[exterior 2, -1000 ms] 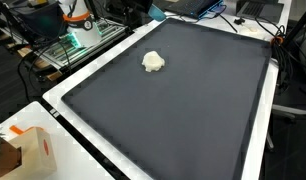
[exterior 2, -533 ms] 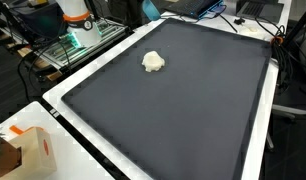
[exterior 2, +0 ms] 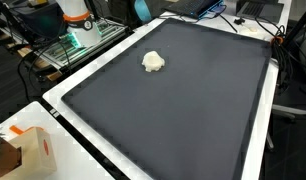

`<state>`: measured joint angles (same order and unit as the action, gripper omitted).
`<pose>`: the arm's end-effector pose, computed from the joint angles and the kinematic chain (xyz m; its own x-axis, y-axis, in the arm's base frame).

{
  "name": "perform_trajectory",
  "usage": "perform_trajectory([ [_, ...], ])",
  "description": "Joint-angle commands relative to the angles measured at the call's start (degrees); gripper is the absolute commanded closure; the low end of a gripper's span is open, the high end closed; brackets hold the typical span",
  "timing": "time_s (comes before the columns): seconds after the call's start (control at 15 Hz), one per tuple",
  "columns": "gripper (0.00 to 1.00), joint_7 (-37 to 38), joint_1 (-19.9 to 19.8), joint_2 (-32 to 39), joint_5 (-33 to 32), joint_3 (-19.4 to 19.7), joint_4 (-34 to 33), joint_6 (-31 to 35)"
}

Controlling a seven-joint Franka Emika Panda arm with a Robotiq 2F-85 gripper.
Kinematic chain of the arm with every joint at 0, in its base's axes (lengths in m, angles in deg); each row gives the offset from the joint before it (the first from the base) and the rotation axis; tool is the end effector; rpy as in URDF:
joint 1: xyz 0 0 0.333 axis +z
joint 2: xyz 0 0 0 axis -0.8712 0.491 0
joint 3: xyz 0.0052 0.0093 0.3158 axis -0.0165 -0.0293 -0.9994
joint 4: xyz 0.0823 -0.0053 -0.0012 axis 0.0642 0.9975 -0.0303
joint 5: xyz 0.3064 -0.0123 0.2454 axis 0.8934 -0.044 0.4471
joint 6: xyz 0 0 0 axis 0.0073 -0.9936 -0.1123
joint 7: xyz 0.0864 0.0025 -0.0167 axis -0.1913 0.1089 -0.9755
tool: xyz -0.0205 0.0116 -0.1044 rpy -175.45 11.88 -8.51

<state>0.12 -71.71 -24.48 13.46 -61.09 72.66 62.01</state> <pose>0.4258 -0.0858 0.4843 0.8404 -0.5373 -0.0711 -0.5229 -0.7691 -0.3675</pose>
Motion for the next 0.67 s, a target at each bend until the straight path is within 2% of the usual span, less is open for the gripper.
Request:
perform_trajectory([
  [0.0,0.75,6.62,0.55,-2.86,-6.12,-1.60,1.02,-0.02],
  [0.33,0.75,10.90,1.08,-4.24,-11.99,-3.99,1.02,0.32],
  [0.4,0.50,9.37,1.56,-2.33,-9.86,-2.48,-0.11,-0.06],
  [0.6,0.50,9.91,1.84,-2.84,-10.96,-3.12,-0.11,-0.07],
])
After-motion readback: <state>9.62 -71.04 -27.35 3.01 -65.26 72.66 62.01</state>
